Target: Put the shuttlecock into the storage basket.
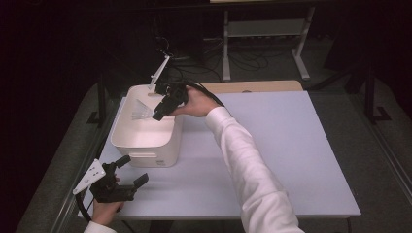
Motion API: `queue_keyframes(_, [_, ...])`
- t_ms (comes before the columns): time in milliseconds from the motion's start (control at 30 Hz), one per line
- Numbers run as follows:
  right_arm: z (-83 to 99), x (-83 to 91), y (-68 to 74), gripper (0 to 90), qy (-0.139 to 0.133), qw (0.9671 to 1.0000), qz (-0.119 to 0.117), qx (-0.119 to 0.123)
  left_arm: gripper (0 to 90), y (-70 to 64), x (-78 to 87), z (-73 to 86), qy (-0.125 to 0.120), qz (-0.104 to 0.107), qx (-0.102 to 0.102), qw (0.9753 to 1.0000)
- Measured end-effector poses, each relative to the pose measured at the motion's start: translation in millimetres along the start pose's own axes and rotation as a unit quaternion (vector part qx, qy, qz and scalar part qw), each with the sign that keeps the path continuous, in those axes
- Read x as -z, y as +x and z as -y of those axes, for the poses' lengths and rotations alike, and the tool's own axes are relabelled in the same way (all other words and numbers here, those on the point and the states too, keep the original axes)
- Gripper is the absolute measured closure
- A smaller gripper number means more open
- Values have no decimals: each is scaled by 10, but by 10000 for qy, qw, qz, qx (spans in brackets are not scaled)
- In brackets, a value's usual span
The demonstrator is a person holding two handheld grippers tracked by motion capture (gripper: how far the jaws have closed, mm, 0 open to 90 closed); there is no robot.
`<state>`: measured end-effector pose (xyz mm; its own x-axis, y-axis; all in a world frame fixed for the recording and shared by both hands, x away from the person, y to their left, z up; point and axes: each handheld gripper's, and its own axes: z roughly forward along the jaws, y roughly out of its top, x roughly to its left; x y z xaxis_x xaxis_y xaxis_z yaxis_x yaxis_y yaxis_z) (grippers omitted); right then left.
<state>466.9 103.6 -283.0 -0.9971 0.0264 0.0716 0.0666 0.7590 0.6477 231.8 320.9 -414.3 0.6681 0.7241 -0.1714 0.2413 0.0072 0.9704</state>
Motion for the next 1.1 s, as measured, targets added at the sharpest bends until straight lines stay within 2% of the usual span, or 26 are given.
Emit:
queue_keyframes(167, [8,-113,-21,622,90,10000,-5,21,0,3,4,-1,16,2,-16,10000])
queue_keyframes(233, [5,-130,-15,513,59,9999,8,-85,0,3,4,0,-3,10,-2,10000])
queue_keyframes(267, [5,-130,-15,513,59,9999,8,-85,0,3,4,0,-3,10,-2,10000])
queue_keyframes(300, [-2,-125,-11,419,25,9999,48,-123,0,4,3,0,1,12,-6,10000])
queue_keyframes(533, [10,-16,5,166,-106,9996,128,-224,0,-6,-5,0,-13,18,12,10000])
queue_keyframes(633, [22,55,28,96,-244,9992,232,-230,0,-4,-5,1,13,7,3,10000])
queue_keyframes(700, [33,90,41,24,-264,9986,396,-250,0,2,-1,1,46,-5,-29,10000])
queue_keyframes(767, [54,123,41,0,-298,9982,445,-279,0,1,0,1,37,-11,-27,10000])
queue_keyframes(1100, [196,334,48,0,-513,9955,692,-405,0,-7,-4,3,18,10,-23,10000])
